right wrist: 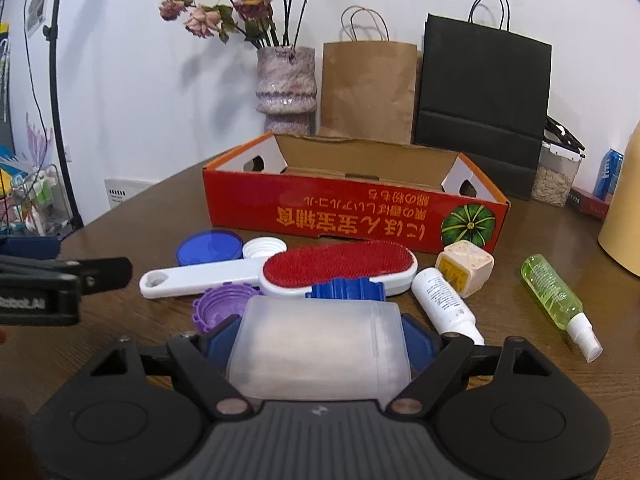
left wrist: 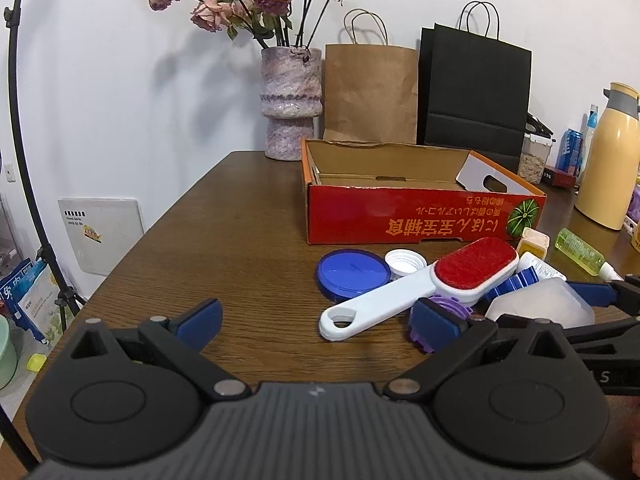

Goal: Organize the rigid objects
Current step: 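Close the right gripper on the frosted box while the left gripper grasps the purple cap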

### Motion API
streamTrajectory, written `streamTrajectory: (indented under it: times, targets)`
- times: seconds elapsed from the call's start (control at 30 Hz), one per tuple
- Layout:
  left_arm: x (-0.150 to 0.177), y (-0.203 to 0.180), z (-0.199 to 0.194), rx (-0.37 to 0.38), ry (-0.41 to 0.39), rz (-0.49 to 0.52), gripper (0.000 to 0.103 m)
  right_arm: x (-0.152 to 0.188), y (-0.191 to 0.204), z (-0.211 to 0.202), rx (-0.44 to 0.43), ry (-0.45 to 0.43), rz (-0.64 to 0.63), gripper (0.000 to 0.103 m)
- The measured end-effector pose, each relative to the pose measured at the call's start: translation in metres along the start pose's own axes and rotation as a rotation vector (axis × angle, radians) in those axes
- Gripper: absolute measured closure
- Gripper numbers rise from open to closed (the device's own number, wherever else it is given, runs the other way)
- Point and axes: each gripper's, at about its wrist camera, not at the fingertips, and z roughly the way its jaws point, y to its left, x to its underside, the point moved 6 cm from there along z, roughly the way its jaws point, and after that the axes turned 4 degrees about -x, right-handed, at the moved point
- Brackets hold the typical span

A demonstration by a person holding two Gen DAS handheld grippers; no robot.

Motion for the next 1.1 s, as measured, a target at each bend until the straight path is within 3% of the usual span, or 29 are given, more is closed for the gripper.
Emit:
streamTrajectory:
  times: [0.53, 1.1]
  targets:
    - [-0.004, -0.055, 0.022, 0.015, 0.045, 0.051, 0.000, -0.006, -0.048, -0.024, 0.005, -0.080, 0.054, 0.021]
    - [0.006, -0.089, 0.051, -0.007, 0.121, 0.067, 0.000, -0.004, -0.093, -0.020, 0.008, -0.091, 0.108, 0.021]
